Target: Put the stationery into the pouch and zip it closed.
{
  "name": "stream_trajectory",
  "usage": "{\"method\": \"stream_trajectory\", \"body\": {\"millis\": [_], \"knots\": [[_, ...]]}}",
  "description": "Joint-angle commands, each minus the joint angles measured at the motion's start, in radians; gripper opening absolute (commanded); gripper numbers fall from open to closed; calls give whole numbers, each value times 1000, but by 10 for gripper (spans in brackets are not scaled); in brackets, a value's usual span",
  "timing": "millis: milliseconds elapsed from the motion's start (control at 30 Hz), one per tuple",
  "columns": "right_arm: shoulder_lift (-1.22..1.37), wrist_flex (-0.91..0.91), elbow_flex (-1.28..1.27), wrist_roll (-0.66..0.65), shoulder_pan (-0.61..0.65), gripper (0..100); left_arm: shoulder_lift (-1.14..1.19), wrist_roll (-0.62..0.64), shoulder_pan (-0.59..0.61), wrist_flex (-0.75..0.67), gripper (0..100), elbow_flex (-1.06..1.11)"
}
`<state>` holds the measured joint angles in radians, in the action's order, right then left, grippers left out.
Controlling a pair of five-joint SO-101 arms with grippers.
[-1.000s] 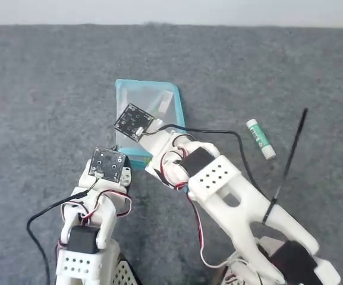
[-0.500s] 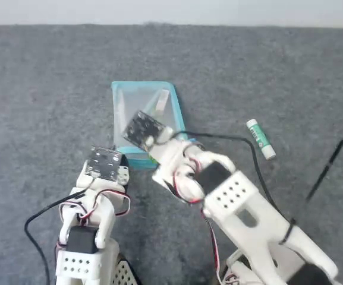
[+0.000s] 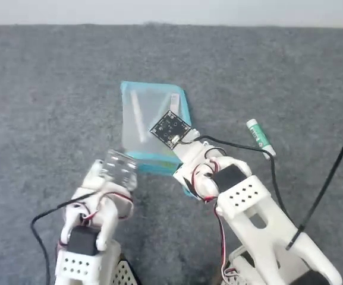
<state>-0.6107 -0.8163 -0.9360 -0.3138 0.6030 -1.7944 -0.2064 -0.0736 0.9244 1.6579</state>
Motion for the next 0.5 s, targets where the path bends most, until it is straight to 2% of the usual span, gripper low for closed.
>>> {"method": "stream_trajectory", "body": {"millis": [0, 67, 200, 333, 467], "knots": [[-42, 24, 6, 8, -21, 111, -25, 115, 180, -100, 12, -67], [-42, 24, 6, 9, -16, 111, -21, 86, 114, -69, 12, -62], [-39, 21, 5, 3, -15, 111, -25, -138, -161, 87, 12, -67], [-31, 44, -11, 3, 8, 111, -25, -57, -107, 81, 12, -93], [-31, 108, -34, 3, 82, 111, -25, -46, -94, 68, 12, -93]]}}
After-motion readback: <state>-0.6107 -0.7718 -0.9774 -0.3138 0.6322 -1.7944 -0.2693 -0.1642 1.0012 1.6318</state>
